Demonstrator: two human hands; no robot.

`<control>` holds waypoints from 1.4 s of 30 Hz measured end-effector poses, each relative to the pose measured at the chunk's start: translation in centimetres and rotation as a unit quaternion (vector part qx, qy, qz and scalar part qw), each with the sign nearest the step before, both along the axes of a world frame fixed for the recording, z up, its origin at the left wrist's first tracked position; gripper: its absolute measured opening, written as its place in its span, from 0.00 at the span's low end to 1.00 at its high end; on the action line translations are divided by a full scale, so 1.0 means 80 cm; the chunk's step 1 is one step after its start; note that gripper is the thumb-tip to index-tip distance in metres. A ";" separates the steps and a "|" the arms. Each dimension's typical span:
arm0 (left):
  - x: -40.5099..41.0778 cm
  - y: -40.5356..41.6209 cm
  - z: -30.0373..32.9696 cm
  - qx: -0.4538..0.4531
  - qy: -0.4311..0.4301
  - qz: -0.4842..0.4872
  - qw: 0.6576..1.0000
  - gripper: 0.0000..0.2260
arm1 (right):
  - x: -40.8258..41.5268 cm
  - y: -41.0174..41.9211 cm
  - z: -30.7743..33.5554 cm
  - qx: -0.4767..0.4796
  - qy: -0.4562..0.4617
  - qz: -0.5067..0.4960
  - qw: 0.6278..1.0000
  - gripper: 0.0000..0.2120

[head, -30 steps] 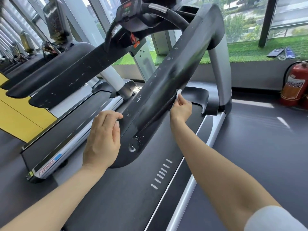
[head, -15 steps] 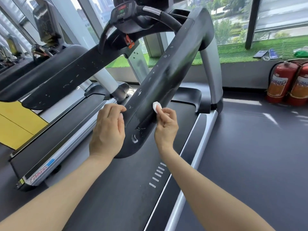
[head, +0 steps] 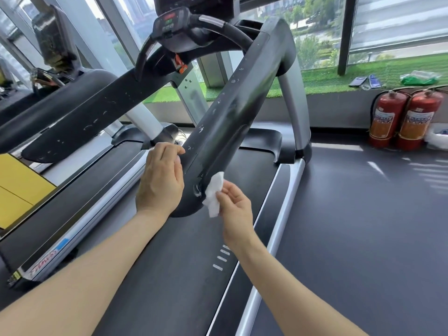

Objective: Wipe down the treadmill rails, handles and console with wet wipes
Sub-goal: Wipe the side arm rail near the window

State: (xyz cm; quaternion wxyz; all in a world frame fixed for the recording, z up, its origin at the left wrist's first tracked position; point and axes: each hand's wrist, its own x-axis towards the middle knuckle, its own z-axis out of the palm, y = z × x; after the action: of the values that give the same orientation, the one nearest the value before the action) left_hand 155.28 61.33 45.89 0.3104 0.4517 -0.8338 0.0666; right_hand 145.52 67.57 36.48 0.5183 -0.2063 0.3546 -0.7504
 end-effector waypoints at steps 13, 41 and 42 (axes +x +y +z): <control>-0.002 0.002 -0.002 0.006 0.018 0.018 1.000 0.09 | 0.018 -0.059 0.006 0.199 0.045 -0.201 0.958 0.08; 0.002 -0.002 -0.005 -0.004 -0.007 0.036 0.999 0.07 | -0.111 -0.176 0.013 0.052 0.222 -0.236 0.945 0.16; 0.001 -0.002 -0.005 -0.004 -0.007 0.032 0.999 0.07 | -0.103 -0.167 0.011 0.040 0.228 -0.244 0.942 0.16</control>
State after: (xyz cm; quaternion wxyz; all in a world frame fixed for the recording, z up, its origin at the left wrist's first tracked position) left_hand 155.39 61.17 45.53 0.3042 0.4766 -0.8207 0.0826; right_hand 137.30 54.20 37.35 0.2319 -0.2584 0.5322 -0.7721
